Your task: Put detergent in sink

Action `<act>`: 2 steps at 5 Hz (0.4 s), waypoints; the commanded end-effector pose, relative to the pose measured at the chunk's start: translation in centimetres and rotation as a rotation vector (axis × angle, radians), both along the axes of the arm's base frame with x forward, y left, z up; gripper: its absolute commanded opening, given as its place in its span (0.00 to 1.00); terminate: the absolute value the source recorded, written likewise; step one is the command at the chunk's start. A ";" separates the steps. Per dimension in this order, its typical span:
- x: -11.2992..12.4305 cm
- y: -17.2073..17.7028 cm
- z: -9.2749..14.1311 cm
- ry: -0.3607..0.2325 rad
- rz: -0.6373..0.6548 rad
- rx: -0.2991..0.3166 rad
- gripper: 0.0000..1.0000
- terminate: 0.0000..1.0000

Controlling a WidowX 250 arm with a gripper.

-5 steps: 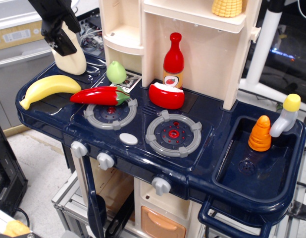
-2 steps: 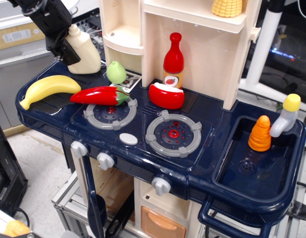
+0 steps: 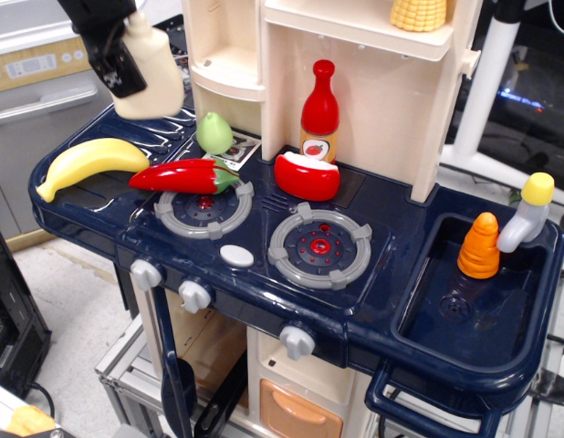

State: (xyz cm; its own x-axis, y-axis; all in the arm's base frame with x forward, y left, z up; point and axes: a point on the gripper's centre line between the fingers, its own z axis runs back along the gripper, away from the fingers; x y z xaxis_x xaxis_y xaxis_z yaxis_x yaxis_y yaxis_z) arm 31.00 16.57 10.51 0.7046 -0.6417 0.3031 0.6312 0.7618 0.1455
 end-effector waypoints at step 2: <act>-4.5 -12.1 4.5 0.010 0.478 -0.131 0.00 0.00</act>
